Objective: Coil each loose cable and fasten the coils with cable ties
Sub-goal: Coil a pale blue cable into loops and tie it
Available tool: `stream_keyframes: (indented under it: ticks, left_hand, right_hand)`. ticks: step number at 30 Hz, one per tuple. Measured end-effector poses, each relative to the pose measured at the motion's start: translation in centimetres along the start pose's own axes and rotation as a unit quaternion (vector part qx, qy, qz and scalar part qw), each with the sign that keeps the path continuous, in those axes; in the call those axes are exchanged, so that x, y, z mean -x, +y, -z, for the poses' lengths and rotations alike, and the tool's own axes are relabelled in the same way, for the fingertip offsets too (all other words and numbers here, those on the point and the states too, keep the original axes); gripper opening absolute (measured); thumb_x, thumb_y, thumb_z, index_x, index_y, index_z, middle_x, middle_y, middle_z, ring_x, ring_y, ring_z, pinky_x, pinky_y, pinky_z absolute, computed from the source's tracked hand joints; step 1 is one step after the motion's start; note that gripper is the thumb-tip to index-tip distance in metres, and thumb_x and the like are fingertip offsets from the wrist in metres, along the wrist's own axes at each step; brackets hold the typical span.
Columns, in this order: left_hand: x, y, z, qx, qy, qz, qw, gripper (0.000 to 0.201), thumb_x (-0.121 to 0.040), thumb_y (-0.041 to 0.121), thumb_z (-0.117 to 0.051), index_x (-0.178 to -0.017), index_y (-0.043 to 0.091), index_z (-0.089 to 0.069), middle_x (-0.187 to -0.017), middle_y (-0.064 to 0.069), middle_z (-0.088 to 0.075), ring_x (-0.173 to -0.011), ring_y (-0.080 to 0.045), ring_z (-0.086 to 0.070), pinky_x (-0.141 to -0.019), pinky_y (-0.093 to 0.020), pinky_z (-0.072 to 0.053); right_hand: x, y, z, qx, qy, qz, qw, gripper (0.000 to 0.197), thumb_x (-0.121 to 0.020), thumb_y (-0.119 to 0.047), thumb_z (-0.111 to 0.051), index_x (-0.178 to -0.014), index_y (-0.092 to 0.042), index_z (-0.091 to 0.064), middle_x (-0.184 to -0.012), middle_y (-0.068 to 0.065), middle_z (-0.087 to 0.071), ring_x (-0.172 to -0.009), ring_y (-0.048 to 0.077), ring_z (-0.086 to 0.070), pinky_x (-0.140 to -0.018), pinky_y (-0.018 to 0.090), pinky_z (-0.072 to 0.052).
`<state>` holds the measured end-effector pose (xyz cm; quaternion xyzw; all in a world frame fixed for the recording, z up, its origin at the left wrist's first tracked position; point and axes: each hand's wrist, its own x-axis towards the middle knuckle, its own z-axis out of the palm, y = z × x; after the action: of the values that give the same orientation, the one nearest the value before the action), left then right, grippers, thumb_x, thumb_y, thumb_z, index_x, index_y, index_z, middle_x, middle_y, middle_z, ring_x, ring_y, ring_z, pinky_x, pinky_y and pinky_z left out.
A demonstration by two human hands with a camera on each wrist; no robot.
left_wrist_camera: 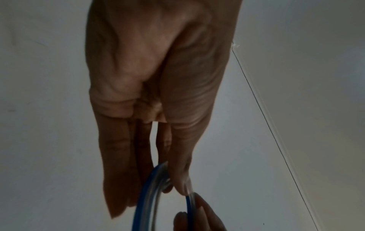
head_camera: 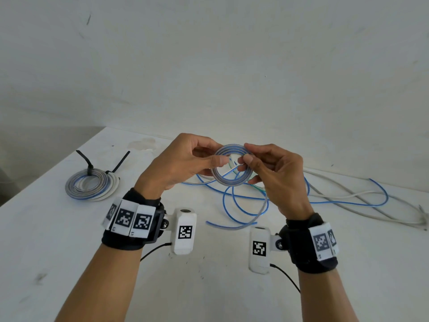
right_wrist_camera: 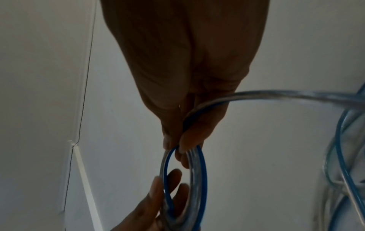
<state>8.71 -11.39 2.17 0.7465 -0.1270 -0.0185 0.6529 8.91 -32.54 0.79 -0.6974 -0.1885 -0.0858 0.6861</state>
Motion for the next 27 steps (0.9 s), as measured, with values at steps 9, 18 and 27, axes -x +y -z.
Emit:
stream_keyframes:
  ticks: [9, 18, 27]
  left_hand:
    - [-0.2, -0.3, -0.2, 0.009, 0.046, -0.007, 0.999, 0.014, -0.084, 0.007, -0.077, -0.098, 0.003, -0.076, -0.082, -0.019, -0.072, -0.073, -0.020, -0.070, -0.070, -0.031, -0.061]
    - [-0.6, -0.3, -0.1, 0.076, 0.107, -0.008, 0.991, 0.019, -0.085, 0.006, -0.075, -0.102, -0.003, -0.074, -0.077, -0.012, -0.071, -0.068, -0.014, -0.069, -0.068, -0.026, -0.059]
    - [-0.7, -0.2, -0.8, 0.092, 0.096, -0.002, 0.991, 0.015, -0.085, 0.004, -0.074, -0.100, 0.002, -0.074, -0.076, -0.007, -0.073, -0.069, -0.013, -0.071, -0.067, -0.024, -0.059]
  right_hand:
    - [0.0, -0.6, 0.5, 0.032, -0.049, -0.001, 0.998, 0.025, -0.102, -0.006, -0.056, -0.116, -0.020, -0.071, -0.100, 0.006, -0.079, -0.092, 0.022, -0.076, -0.064, 0.034, -0.063]
    - [0.2, -0.9, -0.8, -0.013, 0.033, -0.006, 0.999, 0.014, -0.088, -0.007, -0.077, -0.094, -0.006, -0.064, -0.090, 0.013, -0.077, -0.082, 0.030, -0.077, -0.056, 0.030, -0.058]
    - [0.1, 0.0, -1.1, 0.031, 0.110, 0.038, 0.993, 0.013, -0.090, -0.007, -0.076, -0.090, -0.018, -0.068, -0.090, 0.009, -0.078, -0.083, 0.023, -0.077, -0.059, 0.028, -0.058]
